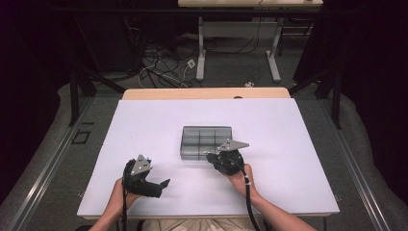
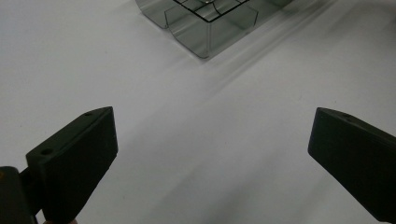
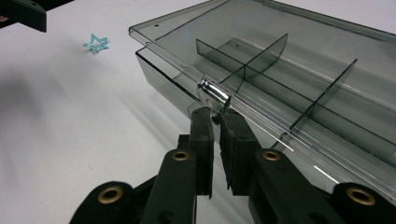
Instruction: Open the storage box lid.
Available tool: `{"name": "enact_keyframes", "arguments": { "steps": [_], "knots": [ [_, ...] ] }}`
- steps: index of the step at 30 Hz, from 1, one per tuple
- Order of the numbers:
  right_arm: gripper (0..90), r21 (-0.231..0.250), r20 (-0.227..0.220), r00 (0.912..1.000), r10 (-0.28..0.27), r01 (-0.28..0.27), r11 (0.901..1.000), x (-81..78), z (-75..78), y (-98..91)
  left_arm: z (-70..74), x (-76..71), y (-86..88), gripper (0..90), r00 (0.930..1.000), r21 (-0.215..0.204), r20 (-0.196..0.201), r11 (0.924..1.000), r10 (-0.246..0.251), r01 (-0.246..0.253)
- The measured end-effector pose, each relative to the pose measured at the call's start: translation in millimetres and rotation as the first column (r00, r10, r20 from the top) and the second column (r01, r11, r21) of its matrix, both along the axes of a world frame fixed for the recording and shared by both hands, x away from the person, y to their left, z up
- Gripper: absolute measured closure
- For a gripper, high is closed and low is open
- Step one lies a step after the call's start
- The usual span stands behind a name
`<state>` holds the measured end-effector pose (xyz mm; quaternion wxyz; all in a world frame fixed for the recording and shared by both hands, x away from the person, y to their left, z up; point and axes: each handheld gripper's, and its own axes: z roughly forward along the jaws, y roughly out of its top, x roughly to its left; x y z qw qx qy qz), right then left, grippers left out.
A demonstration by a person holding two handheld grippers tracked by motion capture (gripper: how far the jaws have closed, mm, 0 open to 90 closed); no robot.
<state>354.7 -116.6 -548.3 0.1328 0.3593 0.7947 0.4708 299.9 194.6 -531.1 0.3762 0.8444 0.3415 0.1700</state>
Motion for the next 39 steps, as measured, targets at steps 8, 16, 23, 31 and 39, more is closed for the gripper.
{"name": "enact_keyframes", "arguments": {
  "steps": [8,16,23,31,39],
  "knots": [
    [83.3,-0.003,0.001,1.0000,0.006,-0.006,1.0000,0.8,4.9,-0.8,5.6,10.0,-7.4,1.0,0.9998,0.013,0.000,0.9997,0.018,-0.018],
    [82.8,-0.013,0.006,0.9999,0.013,-0.013,0.9998,1.8,10.0,-0.8,14.0,27.1,-23.6,1.5,0.9999,0.042,0.005,0.9990,0.015,-0.015],
    [82.1,-0.015,-0.010,0.9995,0.031,-0.031,0.9994,5.0,10.7,-0.7,12.2,47.8,-50.2,8.0,0.9994,0.102,-0.033,0.9948,0.011,-0.007],
    [81.6,-0.013,-0.014,0.9995,0.029,-0.029,0.9995,5.3,12.1,-0.1,15.5,60.9,-66.0,26.1,0.9978,0.125,-0.020,0.9904,0.063,-0.060],
    [81.3,-0.013,-0.011,0.9996,0.027,-0.027,0.9995,5.6,13.4,0.4,15.4,61.5,-65.3,49.0,0.9967,0.049,0.042,0.9963,0.069,-0.071]
  ]
}}
